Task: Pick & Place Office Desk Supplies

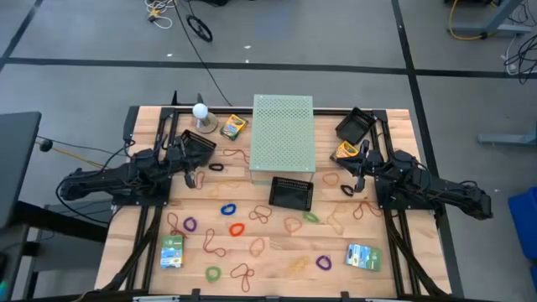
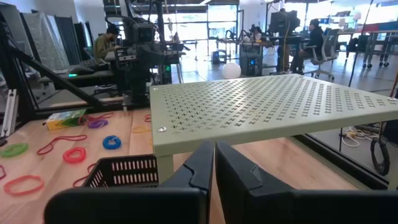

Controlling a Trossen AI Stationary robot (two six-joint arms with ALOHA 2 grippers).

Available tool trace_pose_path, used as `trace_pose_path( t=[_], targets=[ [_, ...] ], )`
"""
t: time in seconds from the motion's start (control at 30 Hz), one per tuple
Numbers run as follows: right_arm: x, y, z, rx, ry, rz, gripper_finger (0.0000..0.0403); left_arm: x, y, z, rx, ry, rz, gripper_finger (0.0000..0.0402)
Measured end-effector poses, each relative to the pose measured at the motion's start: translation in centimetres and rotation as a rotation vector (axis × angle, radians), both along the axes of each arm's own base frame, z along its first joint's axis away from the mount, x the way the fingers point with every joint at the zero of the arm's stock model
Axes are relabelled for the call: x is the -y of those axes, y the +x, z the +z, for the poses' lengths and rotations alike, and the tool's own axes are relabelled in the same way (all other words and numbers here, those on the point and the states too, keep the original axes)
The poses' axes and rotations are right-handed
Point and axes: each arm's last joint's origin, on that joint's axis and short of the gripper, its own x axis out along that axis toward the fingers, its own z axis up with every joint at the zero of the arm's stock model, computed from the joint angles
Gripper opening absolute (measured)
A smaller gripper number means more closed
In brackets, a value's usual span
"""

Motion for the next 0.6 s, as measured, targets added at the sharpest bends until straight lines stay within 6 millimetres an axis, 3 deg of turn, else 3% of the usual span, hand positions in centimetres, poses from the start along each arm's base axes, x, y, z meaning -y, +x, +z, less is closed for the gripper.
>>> trace_pose_path(
  t=[0.37,0.6],
  targets=[
    [0.14,-0.03,0.16,0.01,-0.026,-0.048,0.0027,0.0,0.0,0.0,0.0,0.0,0.0,0.0009],
    [0.14,-0.04,0.25,0.044,0.068,-0.048,0.0027,0.0,-0.01,0.21,0.022,0.007,0.003,0.0009]
  ],
)
